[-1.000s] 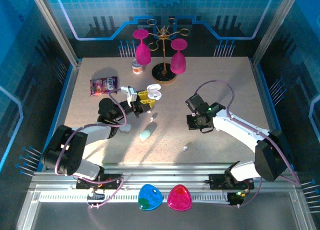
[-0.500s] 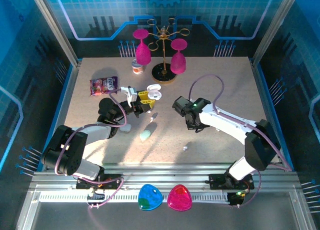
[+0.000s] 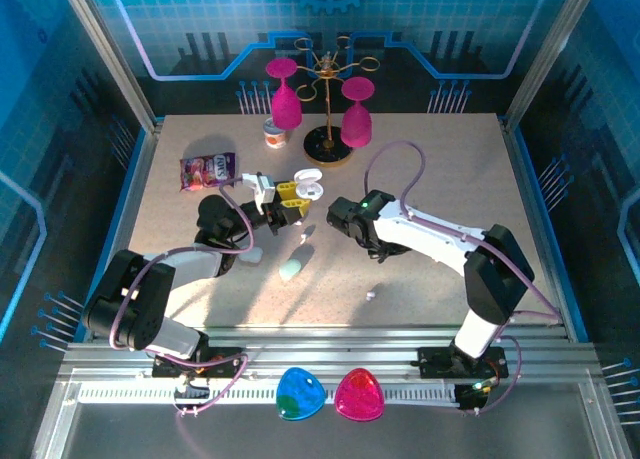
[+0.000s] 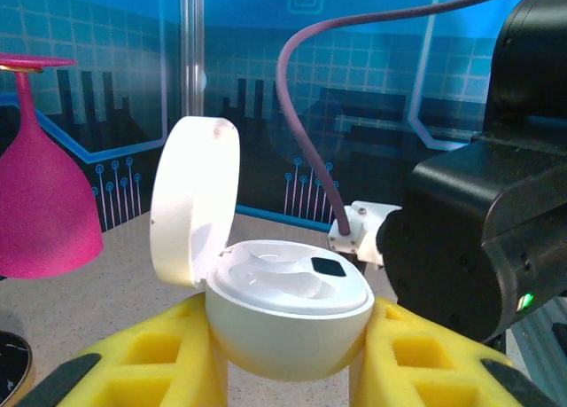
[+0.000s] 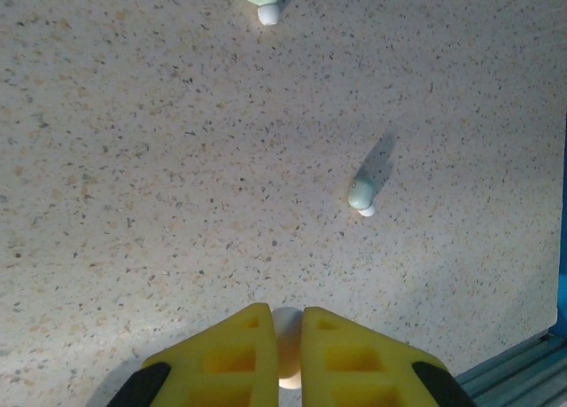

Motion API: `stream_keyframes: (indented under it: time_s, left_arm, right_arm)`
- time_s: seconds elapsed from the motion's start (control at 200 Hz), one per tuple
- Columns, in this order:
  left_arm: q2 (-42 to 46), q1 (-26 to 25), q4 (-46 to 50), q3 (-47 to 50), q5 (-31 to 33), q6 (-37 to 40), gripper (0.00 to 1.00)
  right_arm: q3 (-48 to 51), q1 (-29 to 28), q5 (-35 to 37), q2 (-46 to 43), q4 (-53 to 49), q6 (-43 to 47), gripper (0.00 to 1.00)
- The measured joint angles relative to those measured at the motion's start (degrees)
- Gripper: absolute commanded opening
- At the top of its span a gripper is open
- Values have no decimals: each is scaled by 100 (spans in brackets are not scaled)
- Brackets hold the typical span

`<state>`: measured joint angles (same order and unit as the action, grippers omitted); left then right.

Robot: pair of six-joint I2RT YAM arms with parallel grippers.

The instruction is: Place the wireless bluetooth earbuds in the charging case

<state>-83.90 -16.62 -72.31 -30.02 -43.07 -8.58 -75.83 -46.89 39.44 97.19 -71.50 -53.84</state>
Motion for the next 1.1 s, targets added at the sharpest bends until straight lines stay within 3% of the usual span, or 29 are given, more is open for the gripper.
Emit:
stream_keyframes:
  time_s: [0.635,1.101]
  left_arm:
    - [-649,-361,11,-33,304,448,22]
    - [-715,-361,203,-173,302,426,22]
  right_arm:
    - [-1368,-483,90,-149,-372,101,10]
    - [-2680,-695,638,758,-1429,798,9]
